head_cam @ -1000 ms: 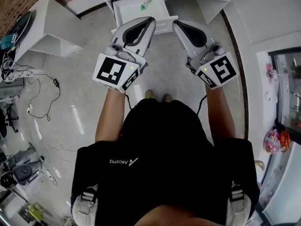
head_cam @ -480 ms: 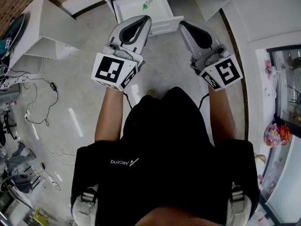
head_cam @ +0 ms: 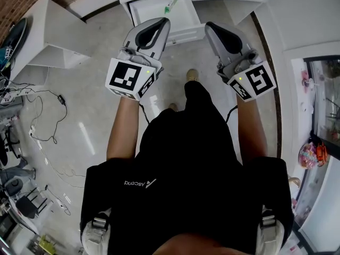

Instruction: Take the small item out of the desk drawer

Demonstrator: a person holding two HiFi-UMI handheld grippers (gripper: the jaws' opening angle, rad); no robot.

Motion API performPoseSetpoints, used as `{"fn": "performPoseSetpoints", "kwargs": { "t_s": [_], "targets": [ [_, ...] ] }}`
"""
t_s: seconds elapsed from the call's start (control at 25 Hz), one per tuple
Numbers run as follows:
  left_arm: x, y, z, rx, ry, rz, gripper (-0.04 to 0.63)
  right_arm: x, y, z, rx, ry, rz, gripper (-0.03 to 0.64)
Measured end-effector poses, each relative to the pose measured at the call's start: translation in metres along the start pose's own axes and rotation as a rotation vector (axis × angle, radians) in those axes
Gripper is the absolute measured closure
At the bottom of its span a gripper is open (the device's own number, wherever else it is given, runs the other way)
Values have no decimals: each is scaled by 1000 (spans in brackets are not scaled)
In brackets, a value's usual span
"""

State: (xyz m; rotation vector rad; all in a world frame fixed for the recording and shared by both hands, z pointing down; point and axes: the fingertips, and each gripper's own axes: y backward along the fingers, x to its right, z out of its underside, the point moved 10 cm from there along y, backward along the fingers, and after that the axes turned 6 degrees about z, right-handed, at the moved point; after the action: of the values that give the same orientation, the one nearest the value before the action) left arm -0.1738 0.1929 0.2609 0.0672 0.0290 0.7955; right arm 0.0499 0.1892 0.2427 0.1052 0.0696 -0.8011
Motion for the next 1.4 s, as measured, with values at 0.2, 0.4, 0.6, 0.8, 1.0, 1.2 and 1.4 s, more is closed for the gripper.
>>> {"fn": "performPoseSetpoints", "kwargs": {
  "t_s": [0.2,0.4,0.6,0.8,1.0,1.2,1.4],
  "targets": [
    [-24,-24,16,-33,-8,-15,597,30,-28,15,4,-17,-16,615],
    [-53,-56,29,-63,-2,-31,597,70,-62,28,-10,14,-30,615],
    [-83,-99,45,-100,7,-55,597,114,-99,47,-29,25,-67,615],
    [-111,-142,64,-155,11,-94,597,156,-134,68,-51,40,-125,615],
    [-134,-178,89,-223,23,-134,597,195,-164,90,-70,6,-181,615],
    [-151,-209,113,-301,19,-169,597,229,-185,105,-100,-33,-237,615],
    [-167,-233,134,-382,56,-193,597,256,-205,114,-102,-46,-266,615]
  ]
}}
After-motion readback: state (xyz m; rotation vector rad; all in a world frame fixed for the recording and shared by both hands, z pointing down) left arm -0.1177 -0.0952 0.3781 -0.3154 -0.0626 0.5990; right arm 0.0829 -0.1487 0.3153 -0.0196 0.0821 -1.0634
